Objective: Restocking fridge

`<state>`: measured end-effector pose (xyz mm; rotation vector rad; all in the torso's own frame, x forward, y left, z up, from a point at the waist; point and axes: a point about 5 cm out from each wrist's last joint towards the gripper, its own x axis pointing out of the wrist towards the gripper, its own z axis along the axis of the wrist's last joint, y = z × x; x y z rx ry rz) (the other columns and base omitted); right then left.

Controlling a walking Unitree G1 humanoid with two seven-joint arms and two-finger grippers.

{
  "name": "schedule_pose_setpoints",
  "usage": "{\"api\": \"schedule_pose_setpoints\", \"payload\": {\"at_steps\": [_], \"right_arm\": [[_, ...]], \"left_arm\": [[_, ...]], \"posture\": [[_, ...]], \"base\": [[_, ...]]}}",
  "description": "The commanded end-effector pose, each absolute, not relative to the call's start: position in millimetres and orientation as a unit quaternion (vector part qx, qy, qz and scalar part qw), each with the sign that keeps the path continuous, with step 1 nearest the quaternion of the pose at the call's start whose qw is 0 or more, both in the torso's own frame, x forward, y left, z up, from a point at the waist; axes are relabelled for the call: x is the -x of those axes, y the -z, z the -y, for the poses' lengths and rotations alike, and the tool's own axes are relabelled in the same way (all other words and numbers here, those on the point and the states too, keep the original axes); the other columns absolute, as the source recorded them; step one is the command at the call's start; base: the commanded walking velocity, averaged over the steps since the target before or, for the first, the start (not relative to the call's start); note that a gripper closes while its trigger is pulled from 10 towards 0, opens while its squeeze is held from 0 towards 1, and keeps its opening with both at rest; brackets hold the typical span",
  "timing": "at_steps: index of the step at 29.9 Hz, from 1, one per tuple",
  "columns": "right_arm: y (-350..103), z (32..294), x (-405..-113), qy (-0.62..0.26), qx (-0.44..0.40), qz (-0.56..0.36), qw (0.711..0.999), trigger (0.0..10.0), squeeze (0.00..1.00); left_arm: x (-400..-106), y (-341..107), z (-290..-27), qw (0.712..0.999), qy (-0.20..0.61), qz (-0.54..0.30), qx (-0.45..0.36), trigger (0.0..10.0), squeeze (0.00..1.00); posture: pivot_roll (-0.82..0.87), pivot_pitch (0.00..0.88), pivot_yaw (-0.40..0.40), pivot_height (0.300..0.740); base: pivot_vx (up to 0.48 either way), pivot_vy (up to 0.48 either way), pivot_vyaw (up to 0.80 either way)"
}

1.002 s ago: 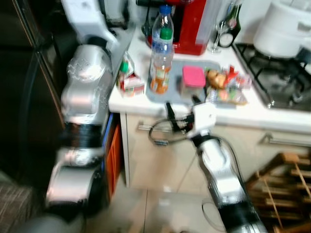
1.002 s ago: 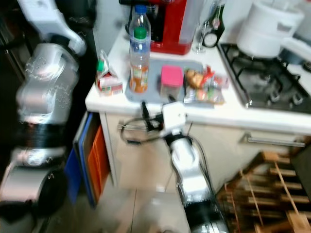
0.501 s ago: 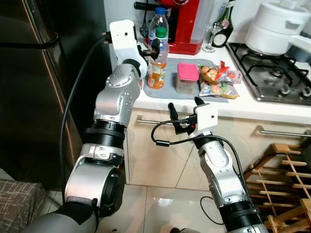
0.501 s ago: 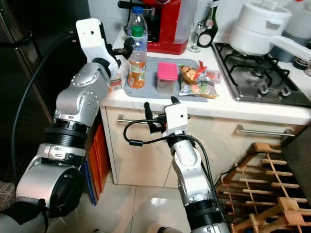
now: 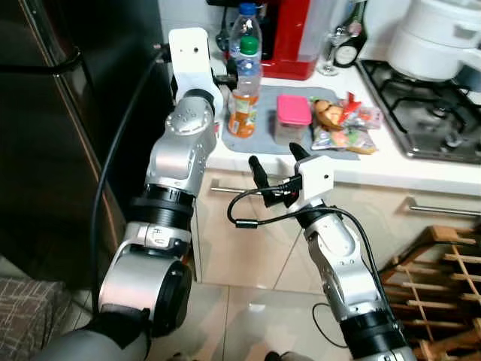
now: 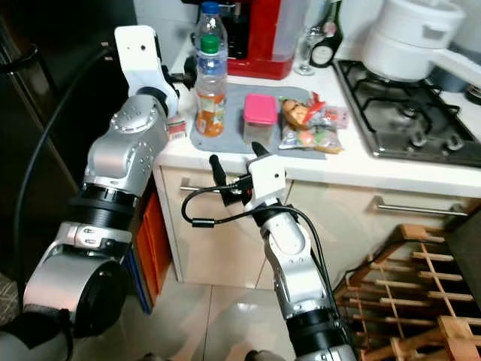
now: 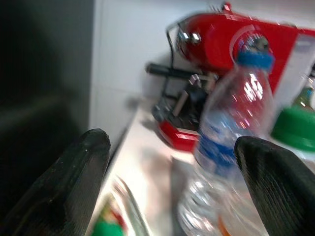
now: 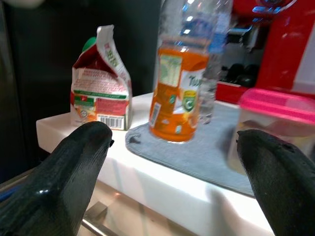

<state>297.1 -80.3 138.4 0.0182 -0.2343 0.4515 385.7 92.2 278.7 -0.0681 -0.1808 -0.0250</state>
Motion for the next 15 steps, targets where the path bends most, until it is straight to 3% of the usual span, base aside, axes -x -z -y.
{"api": "schedule_pose_setpoints", "payload": {"at_steps": [1, 15], "right_arm": [[-141, 81, -295, -0.225, -0.017, 0.119, 0.967, 10.0, 0.0], [-138, 78, -294, -0.231, -0.02, 0.109, 0.966, 10.0, 0.0]], "left_arm": [[-381, -284, -92, 0.995, 0.009, 0.096, 0.02, 10.0, 0.0], [-382, -261, -91, 0.999, 0.005, 0.034, 0.032, 10.0, 0.0]], "posture": [[-0.09, 0.0, 0.005, 0.74], [-0.09, 0.0, 0.007, 0.74]], "base": [[0.0, 0.0, 0.0], [0.0, 0.0, 0.0]]}}
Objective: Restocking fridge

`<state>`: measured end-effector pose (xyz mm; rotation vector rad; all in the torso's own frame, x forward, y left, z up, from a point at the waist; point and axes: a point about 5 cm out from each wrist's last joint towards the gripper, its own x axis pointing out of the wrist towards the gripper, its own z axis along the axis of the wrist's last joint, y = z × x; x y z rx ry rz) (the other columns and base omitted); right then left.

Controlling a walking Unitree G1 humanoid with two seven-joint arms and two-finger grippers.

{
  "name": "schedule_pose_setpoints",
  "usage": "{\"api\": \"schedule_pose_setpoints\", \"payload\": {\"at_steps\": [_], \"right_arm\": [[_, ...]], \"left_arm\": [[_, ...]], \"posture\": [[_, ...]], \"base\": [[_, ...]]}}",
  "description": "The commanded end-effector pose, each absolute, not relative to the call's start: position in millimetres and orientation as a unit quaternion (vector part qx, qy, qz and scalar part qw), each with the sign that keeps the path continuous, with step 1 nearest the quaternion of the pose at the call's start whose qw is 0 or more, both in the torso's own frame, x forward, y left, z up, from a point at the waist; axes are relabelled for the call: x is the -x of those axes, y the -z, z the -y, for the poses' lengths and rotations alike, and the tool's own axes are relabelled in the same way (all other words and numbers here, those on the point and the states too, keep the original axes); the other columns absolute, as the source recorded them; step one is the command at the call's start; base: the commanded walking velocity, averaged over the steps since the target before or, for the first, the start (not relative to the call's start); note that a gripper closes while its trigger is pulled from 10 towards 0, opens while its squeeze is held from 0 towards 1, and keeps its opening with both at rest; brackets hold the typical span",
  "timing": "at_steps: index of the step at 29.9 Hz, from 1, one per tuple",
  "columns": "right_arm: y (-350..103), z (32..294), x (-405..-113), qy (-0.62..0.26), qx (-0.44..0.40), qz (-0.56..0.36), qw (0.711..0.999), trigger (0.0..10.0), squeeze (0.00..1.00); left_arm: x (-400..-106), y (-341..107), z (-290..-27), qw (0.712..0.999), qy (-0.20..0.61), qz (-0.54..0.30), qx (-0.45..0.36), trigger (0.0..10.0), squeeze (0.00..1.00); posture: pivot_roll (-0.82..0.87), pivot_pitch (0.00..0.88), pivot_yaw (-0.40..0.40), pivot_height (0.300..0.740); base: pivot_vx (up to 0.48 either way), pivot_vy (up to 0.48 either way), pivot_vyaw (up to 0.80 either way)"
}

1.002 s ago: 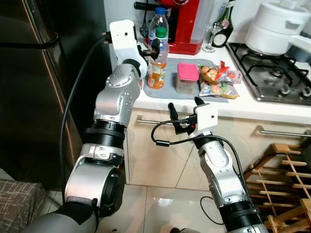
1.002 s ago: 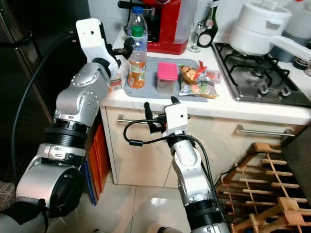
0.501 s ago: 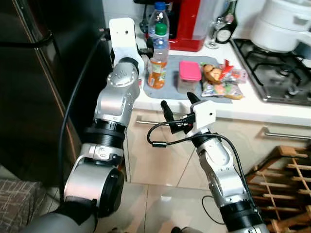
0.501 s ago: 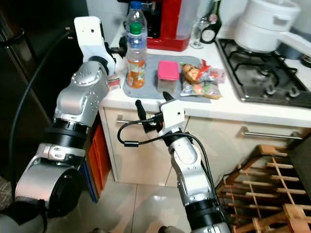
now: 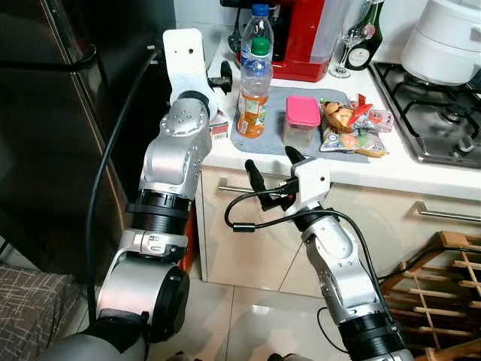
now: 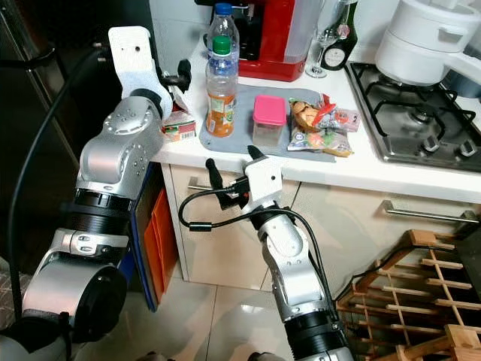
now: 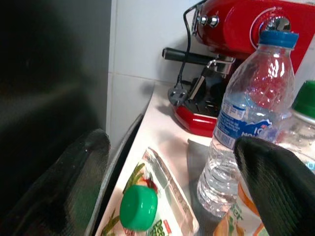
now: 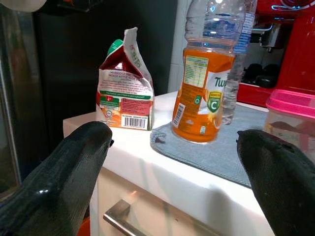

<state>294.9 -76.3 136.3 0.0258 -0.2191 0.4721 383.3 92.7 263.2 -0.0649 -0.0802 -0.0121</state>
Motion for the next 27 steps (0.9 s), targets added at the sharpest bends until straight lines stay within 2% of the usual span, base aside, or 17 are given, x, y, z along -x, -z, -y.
{"api": "schedule_pose_setpoints", "payload": {"at_steps": [1, 23, 24, 25, 27], "right_arm": [[-138, 78, -293, -0.232, -0.02, 0.109, 0.966, 10.0, 0.0], [-134, 80, -291, -0.231, -0.016, 0.096, 0.968, 10.0, 0.0], [-134, 80, -291, -0.231, -0.016, 0.096, 0.968, 10.0, 0.0], [-134, 80, -291, -0.231, -0.015, 0.096, 0.968, 10.0, 0.0], [-134, 80, -291, -0.231, -0.015, 0.095, 0.968, 10.0, 0.0]], "left_arm": [[-382, -259, -91, 0.999, 0.006, 0.029, 0.033, 10.0, 0.0], [-388, -209, -91, 0.998, -0.006, -0.056, 0.019, 10.0, 0.0], [-388, -208, -91, 0.998, -0.006, -0.057, 0.019, 7.6, 0.0], [-390, -205, -93, 0.998, -0.006, -0.058, 0.028, 0.0, 0.0], [-392, -200, -96, 0.998, -0.013, -0.061, 0.026, 0.0, 0.0]], "posture": [[-0.09, 0.0, 0.008, 0.74], [-0.1, 0.0, 0.004, 0.74], [-0.1, 0.0, 0.004, 0.74], [-0.1, 0.0, 0.003, 0.74], [-0.1, 0.0, 0.002, 0.74]], "base": [[0.0, 0.0, 0.0], [0.0, 0.0, 0.0], [0.0, 0.0, 0.0], [0.0, 0.0, 0.0], [0.0, 0.0, 0.0]]}}
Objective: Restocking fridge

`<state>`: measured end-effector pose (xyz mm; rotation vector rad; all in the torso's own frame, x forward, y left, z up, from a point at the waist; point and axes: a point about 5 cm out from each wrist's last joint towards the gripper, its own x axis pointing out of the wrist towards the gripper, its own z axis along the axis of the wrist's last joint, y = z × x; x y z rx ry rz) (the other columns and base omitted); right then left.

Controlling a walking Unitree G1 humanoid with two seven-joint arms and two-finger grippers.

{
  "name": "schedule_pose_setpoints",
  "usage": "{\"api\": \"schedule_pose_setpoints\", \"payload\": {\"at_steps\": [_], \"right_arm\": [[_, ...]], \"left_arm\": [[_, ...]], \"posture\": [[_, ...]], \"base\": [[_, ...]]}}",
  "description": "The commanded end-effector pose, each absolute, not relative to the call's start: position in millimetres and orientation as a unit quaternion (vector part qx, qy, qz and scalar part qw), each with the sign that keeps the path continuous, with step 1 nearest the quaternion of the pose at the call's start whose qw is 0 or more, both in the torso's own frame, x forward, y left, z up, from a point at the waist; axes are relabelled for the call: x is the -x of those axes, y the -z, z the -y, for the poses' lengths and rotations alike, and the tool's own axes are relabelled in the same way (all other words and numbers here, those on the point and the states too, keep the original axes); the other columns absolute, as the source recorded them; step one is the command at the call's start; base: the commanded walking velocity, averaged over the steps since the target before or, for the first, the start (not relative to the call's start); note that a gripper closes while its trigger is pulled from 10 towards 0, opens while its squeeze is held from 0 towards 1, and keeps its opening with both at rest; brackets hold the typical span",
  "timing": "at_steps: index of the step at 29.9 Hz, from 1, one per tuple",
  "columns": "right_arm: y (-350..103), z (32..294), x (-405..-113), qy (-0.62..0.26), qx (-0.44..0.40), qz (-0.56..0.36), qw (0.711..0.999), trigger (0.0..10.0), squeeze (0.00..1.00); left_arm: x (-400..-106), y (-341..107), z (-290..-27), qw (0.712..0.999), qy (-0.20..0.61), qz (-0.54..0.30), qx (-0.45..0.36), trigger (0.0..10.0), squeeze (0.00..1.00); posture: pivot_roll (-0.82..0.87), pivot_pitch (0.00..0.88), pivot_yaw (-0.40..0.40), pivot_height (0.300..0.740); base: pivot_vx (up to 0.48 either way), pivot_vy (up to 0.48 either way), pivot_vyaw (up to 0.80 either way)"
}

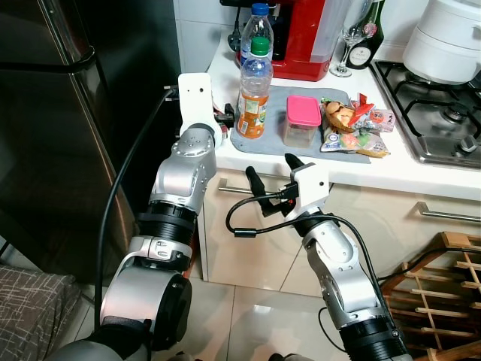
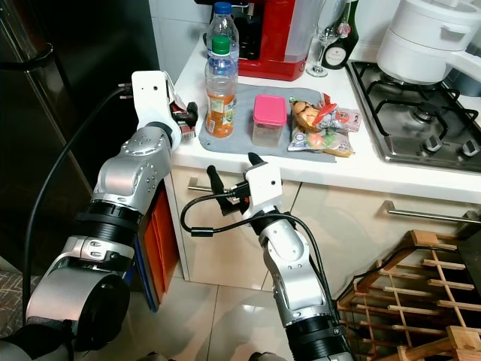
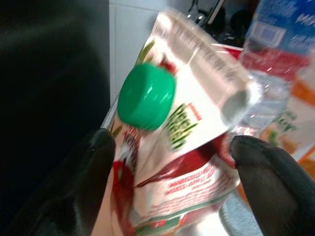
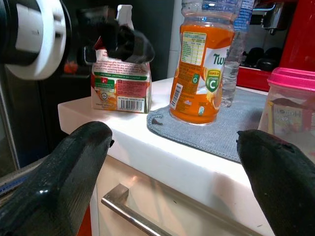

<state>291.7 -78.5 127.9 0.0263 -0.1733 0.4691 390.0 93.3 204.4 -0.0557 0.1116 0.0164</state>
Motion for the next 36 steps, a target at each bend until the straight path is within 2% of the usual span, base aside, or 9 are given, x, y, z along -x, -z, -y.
{"api": "schedule_pose_setpoints", "payload": {"at_steps": [1, 7, 16, 26, 36], "right_arm": [[-134, 80, -291, -0.231, -0.015, 0.095, 0.968, 10.0, 0.0], [-135, 82, -294, -0.226, -0.012, 0.096, 0.969, 10.0, 0.0], [-132, 83, -292, -0.218, -0.013, 0.093, 0.971, 10.0, 0.0], [-128, 83, -291, -0.207, -0.013, 0.09, 0.974, 10.0, 0.0], [-134, 95, -298, -0.187, 0.005, 0.102, 0.977, 10.0, 0.0]], "left_arm": [[-392, -200, -96, 0.998, -0.013, -0.061, 0.026, 0.0, 0.0], [-396, -201, -102, 0.999, -0.013, -0.037, 0.017, 0.0, 0.0], [-396, -204, -93, 1.0, 0.016, -0.008, 0.014, 0.0, 0.0], [-397, -200, -93, 0.999, 0.04, -0.011, 0.032, 0.0, 0.0], [-395, -224, -97, 0.997, 0.04, 0.063, 0.02, 0.0, 0.0]], "posture": [[-0.1, 0.0, 0.002, 0.74], [-0.12, 0.0, 0.011, 0.74], [-0.12, 0.0, 0.028, 0.74], [-0.12, 0.0, 0.044, 0.74], [-0.13, 0.0, 0.004, 0.74]], "base": [[0.0, 0.0, 0.0], [0.0, 0.0, 0.0], [0.0, 0.0, 0.0], [0.0, 0.0, 0.0], [0.0, 0.0, 0.0]]}}
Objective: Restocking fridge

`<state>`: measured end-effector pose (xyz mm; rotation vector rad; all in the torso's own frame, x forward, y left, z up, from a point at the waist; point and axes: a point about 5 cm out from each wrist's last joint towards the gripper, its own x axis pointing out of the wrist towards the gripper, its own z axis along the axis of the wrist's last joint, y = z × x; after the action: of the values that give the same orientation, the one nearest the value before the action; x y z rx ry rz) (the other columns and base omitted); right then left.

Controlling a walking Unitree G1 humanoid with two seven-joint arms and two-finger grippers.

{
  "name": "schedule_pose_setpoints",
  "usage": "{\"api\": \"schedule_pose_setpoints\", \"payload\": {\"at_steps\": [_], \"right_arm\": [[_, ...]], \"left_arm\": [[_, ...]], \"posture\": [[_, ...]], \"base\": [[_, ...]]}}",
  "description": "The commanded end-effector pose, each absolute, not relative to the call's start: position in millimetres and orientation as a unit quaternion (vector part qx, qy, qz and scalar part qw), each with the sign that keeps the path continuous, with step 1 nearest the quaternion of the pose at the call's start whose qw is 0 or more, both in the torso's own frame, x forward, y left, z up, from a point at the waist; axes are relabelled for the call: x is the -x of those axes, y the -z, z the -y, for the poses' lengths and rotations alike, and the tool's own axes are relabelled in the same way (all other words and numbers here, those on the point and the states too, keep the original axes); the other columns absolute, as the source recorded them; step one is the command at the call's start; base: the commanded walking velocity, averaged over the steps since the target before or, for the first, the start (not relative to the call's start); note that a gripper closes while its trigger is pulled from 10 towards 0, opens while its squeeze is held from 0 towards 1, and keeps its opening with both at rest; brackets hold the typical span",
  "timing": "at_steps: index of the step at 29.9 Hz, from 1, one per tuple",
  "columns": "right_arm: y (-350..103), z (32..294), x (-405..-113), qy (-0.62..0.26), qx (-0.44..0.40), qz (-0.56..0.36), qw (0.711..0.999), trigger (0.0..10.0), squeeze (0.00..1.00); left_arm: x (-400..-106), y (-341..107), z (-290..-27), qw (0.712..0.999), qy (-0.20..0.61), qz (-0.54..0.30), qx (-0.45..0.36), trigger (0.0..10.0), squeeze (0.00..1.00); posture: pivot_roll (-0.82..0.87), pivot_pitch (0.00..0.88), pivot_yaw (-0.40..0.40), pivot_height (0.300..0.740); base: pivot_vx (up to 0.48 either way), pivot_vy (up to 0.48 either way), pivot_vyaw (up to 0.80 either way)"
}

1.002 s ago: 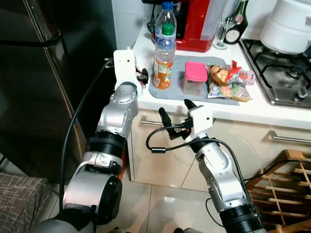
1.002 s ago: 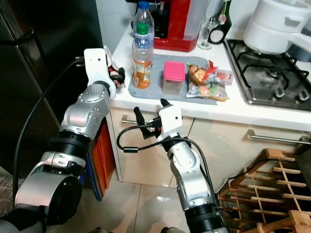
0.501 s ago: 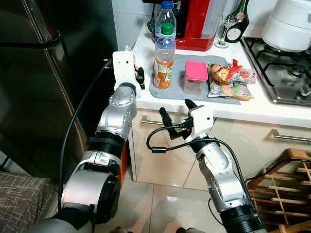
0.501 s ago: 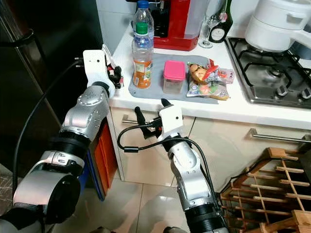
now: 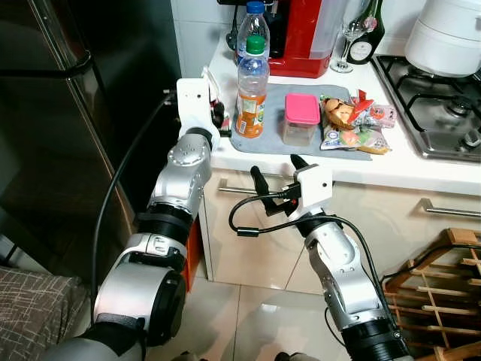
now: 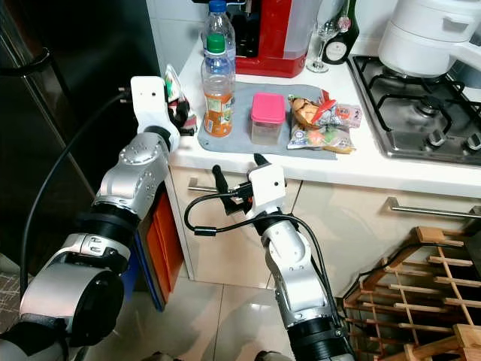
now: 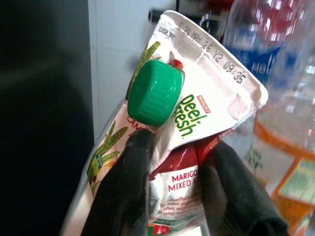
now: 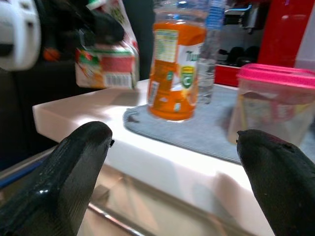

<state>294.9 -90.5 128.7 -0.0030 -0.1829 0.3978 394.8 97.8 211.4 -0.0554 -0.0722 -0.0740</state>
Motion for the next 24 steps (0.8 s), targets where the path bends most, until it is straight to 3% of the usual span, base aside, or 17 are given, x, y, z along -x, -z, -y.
{"api": "schedule_pose_setpoints", "payload": {"at_steps": [1, 8, 14, 15, 18, 24], "right_arm": [[-134, 97, -300, -0.187, 0.01, 0.101, 0.977, 10.0, 0.0], [-138, 106, -309, -0.176, 0.027, 0.105, 0.978, 10.0, 0.0], [-150, 117, -319, -0.136, 0.043, 0.128, 0.982, 10.0, 0.0], [-156, 130, -320, -0.089, 0.047, 0.144, 0.984, 10.0, 0.0], [-157, 151, -311, -0.045, 0.053, 0.155, 0.986, 10.0, 0.0], [-145, 161, -296, -0.036, 0.069, 0.14, 0.987, 10.0, 0.0]], "left_arm": [[-394, -227, -99, 0.996, 0.034, 0.073, 0.022, 0.0, 0.0], [-386, -246, -106, 0.99, 0.019, 0.14, 0.027, 0.0, 0.0], [-362, -257, -131, 0.979, 0.013, 0.205, 0.002, 0.0, 0.0], [-344, -254, -141, 0.974, 0.022, 0.224, -0.012, 10.0, 0.0], [-319, -234, -146, 0.976, 0.047, 0.21, -0.03, 10.0, 0.0], [-293, -203, -144, 0.983, 0.062, 0.17, -0.04, 10.0, 0.0]], "posture": [[-0.13, 0.0, -0.004, 0.74], [-0.12, 0.0, -0.028, 0.74], [-0.12, 0.0, -0.02, 0.74], [-0.11, 0.0, -0.034, 0.74], [-0.1, 0.0, -0.058, 0.74], [-0.09, 0.0, -0.09, 0.74]], "base": [[0.0, 0.0, 0.0], [0.0, 0.0, 0.0], [0.0, 0.0, 0.0], [0.0, 0.0, 0.0], [0.0, 0.0, 0.0], [0.0, 0.0, 0.0]]}}
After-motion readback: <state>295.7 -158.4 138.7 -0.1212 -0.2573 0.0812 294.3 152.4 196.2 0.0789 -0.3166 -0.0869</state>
